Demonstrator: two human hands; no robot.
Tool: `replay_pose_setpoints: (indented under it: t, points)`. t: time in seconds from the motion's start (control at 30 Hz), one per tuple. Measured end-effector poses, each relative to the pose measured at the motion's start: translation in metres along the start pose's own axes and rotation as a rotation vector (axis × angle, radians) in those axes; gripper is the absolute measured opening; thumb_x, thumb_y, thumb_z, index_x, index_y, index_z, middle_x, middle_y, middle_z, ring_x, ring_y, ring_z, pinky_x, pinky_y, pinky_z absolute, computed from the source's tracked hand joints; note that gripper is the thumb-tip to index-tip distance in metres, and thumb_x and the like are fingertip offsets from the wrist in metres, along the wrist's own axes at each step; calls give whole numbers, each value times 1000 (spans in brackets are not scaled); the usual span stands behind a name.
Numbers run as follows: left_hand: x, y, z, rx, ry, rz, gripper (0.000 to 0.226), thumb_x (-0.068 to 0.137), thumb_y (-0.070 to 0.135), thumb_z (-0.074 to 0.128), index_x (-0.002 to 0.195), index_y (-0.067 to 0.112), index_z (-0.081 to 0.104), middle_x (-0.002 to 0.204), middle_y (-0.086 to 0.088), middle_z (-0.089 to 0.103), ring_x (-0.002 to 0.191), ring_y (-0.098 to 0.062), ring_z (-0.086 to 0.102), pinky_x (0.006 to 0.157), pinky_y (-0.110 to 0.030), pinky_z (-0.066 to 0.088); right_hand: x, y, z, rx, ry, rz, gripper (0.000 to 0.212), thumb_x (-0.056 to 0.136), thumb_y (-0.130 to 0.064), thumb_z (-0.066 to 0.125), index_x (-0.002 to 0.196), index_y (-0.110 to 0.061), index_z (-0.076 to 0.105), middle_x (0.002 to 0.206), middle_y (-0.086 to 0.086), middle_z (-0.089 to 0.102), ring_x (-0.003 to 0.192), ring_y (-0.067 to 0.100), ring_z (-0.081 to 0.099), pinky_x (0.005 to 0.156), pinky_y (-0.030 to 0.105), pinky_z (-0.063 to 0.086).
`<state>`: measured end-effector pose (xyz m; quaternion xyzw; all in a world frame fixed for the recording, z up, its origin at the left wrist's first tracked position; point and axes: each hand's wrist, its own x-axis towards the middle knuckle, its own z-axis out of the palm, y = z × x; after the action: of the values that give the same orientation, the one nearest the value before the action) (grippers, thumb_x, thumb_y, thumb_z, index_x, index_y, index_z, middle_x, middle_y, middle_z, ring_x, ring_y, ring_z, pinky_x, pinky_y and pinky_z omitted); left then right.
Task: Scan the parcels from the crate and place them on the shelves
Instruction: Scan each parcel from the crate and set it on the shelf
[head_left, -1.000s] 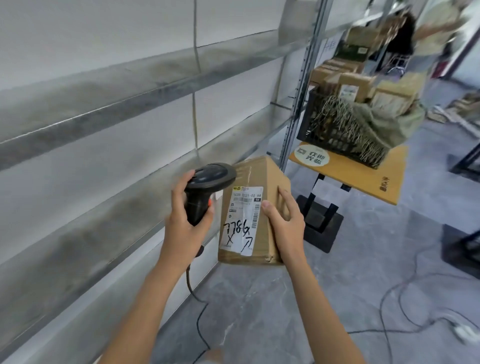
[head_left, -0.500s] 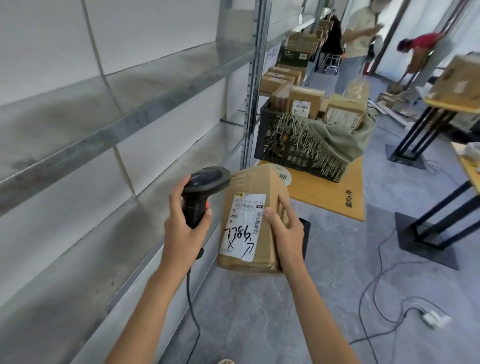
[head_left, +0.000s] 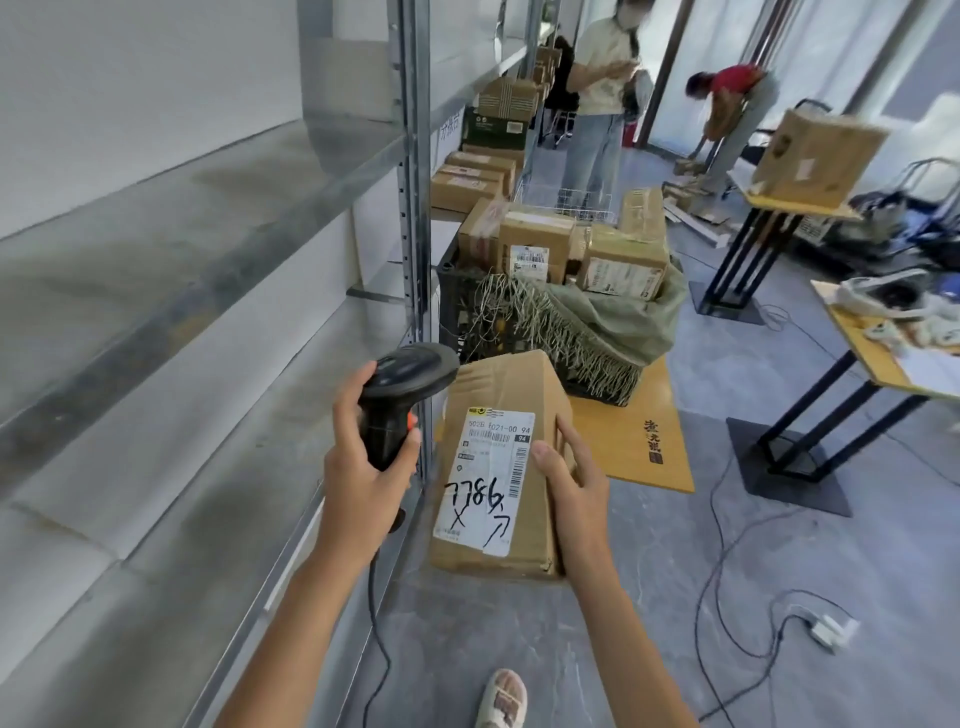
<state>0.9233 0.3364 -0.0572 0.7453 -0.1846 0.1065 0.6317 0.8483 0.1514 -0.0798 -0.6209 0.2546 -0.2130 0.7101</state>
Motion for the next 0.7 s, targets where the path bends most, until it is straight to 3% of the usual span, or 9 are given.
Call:
replay_pose_setpoints:
  t: [0.07,0.17,0.23,0.37,0.47,0.57,0.63,0.7]
  points:
    - [24,-7,18,-17,-10,4,77,96,3,67,141,52,30,109,-12,67,69,-20,66,63,-43,58,29,-5,-1,35,8,-11,89,58,-63,75,140,-36,54,141,0,57,114,20,66,89,44,60]
    - [58,-14,45,-45,-26,24,80,95,-2,66,140,55,32,106,-6,67,67,-20,67,60,-36,57,71,-18,-4,102,2,-31,82,64,-53,76,141,-32,54,134,-1,62,101,13,72,72,28,61]
    - [86,-13,62,-100,-25,25,81,95,-5,65,139,55,34,105,0,68,68,-19,69,61,-33,58,100,-34,-6,142,-5,-30,85,63,-55,76,141,-32,54,129,2,67,96,15,74,68,28,60]
    - [149,-1,99,-150,36,72,82,94,0,69,136,63,35,140,4,57,104,-16,72,94,-39,60,162,-71,-6,197,-48,-97,84,65,-57,72,143,-30,53,123,3,71,100,23,73,76,37,62]
    - [189,5,125,-197,47,129,88,93,-4,70,135,65,35,140,30,47,116,-3,65,107,-31,51,204,-94,-3,227,-64,-124,86,65,-57,73,143,-28,52,124,4,71,101,25,73,75,36,61]
    - [226,10,147,-194,43,140,89,92,-1,72,133,68,33,146,30,41,137,-14,51,116,-45,43,239,-113,1,253,-59,-138,76,63,-57,73,134,-33,58,120,1,73,100,23,73,72,31,60]
    - [253,15,160,-236,31,156,88,92,0,72,133,68,33,137,44,41,138,-16,50,116,-45,43,261,-126,5,269,-51,-147,69,62,-57,73,127,-37,59,122,2,72,104,23,72,78,35,61]
    - [281,17,172,-248,27,199,85,91,1,73,139,60,33,132,51,39,139,-11,48,116,-41,43,286,-140,8,271,-52,-174,74,64,-58,71,132,-31,58,127,5,69,108,25,70,86,41,60]
